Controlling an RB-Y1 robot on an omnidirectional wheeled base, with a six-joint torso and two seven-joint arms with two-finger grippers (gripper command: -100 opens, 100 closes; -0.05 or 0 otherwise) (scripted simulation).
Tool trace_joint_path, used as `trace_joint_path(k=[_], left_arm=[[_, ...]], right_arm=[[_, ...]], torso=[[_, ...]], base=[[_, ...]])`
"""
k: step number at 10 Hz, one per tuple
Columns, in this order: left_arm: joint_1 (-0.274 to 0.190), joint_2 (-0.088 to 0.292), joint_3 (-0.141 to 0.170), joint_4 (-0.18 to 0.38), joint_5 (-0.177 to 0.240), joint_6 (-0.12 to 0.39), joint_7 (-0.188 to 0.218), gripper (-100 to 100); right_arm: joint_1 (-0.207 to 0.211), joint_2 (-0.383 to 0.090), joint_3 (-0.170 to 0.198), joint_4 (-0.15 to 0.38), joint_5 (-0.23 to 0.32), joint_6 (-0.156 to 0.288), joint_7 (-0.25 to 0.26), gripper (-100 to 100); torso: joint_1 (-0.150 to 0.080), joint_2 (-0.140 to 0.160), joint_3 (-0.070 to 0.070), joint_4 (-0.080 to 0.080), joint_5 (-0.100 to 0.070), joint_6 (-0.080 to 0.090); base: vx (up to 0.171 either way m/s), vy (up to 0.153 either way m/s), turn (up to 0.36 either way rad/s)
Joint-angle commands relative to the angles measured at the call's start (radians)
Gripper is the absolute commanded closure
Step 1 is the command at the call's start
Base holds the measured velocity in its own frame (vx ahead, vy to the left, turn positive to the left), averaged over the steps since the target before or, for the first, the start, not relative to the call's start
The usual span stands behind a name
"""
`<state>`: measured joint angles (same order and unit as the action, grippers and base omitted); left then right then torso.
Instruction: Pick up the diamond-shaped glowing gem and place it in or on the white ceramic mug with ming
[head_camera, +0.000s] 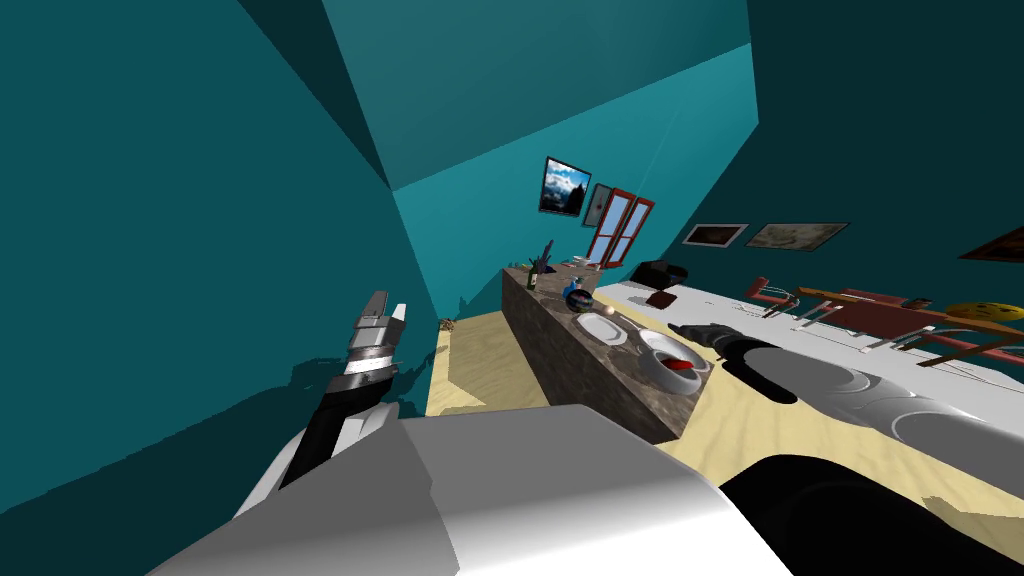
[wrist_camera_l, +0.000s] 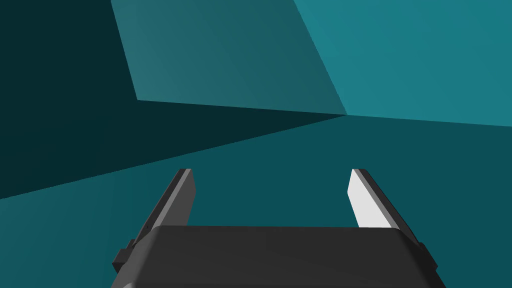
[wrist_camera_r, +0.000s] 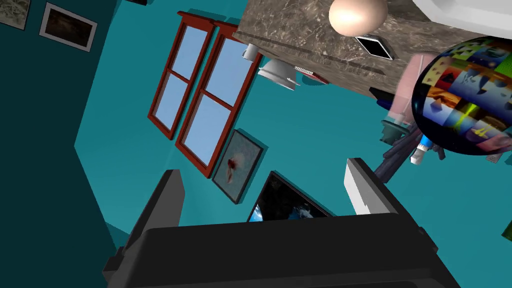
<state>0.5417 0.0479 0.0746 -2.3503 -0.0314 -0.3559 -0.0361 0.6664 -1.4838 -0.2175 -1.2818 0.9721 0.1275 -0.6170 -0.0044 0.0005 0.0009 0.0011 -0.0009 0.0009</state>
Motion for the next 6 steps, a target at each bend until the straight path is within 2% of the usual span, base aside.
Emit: trace_joint_path(k=[1,2,3,4,6], left_arm=[[0.0,0.0,0.0,0.0,0.0,0.0,0.0,0],[0.0,0.0,0.0,0.0,0.0,0.0,0.0,0],[0.0,0.0,0.0,0.0,0.0,0.0,0.0,0],[0.0,0.0,0.0,0.0,0.0,0.0,0.0,0],[0.0,0.0,0.0,0.0,0.0,0.0,0.0,0]], right_arm=[[0.05,-0.05,0.019,0.05,0.05,-0.05,0.05,-100],[0.095,-0.087,0.019,0.068,0.067,-0.067,0.074,-100],[0.131,-0.145,0.019,0.074,0.065,-0.067,0.096,-100],[0.131,-0.148,0.019,0.107,0.102,-0.094,0.125,-100],[0.131,-0.148,0.019,0.107,0.151,-0.138,0.179,-100]], torso=[[0.0,0.0,0.0,0.0,0.0,0.0],[0.005,0.004,0.002,0.001,0.001,-0.002],[0.007,0.006,0.004,0.001,0.002,-0.002],[0.003,0.005,0.003,0.001,0.001,0.0],[-0.001,0.001,0.001,0.0,0.0,0.001]], base=[[-0.099,0.086,0.323],[-0.133,0.095,0.424],[-0.064,0.032,0.164],[-0.013,-0.005,-0.013],[0.008,-0.014,-0.012]])
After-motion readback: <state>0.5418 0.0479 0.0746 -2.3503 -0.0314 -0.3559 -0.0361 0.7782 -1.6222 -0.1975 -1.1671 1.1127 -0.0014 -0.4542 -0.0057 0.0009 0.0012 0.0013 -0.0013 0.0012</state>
